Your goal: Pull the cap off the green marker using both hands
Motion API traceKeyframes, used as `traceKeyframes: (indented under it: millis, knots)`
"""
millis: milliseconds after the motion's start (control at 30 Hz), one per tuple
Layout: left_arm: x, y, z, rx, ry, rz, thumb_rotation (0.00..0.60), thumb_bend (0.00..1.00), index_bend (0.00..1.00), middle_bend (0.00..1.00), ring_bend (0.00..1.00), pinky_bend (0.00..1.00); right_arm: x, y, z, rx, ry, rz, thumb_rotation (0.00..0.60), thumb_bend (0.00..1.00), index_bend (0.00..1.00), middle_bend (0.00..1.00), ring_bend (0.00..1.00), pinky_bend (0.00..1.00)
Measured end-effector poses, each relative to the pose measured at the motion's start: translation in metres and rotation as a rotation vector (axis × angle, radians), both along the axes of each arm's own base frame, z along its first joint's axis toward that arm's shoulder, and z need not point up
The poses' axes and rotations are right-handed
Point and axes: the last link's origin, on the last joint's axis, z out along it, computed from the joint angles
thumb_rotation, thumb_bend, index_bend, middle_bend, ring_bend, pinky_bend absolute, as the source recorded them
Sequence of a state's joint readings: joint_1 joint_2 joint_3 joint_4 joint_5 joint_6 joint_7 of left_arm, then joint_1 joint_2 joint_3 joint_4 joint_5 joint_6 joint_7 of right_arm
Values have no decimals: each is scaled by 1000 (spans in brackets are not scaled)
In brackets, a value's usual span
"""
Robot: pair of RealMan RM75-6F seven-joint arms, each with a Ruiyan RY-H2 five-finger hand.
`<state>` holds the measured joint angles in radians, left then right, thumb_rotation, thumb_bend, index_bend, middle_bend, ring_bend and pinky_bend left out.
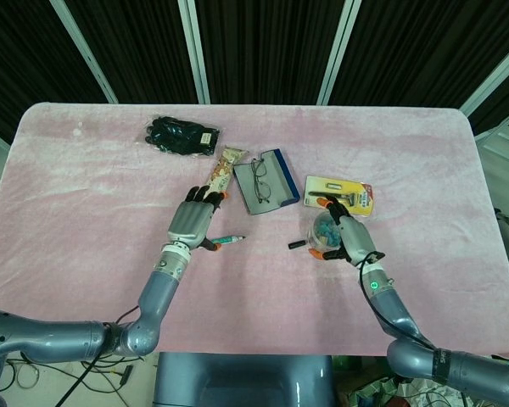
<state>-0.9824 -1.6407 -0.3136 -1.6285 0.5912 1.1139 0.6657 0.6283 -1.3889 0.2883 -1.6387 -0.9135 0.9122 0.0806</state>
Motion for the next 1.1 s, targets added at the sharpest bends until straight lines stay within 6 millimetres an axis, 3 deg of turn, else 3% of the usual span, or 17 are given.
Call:
traceKeyframes:
  millis: [133,333,400,567,700,867,1100]
  knots:
    - [-1,3,24,22,2,-50,600,49,139,172,0,0,-15,-5,40,-68,37,-10,600,72,136,0,16,159]
    - [-7,0,58,84,31,-167,600,83,139,175,0,0,-50,-6,115,-186,203,-5,600,78,135,0,16,159]
    - [-13,-3,70,107,53,-208,600,83,139,175,0,0,-63,-4,139,-238,271,-1,600,79,135,0,16,159]
    - [-39,-19,99,193,106,-255,600,83,151,174,0,0,-97,9,178,-373,394,-13,600,84,136,0,15,159]
    - [-73,-41,120,247,141,-203,600,83,161,173,0,0,-122,36,193,-409,430,-43,600,88,135,0,16,159]
    - [-127,-82,149,295,192,-80,600,80,164,165,0,0,-146,78,193,-379,491,-50,600,87,130,0,15,159]
    - [-184,-135,179,366,192,76,600,80,161,161,0,0,-159,133,191,-420,595,-48,600,87,130,0,15,159]
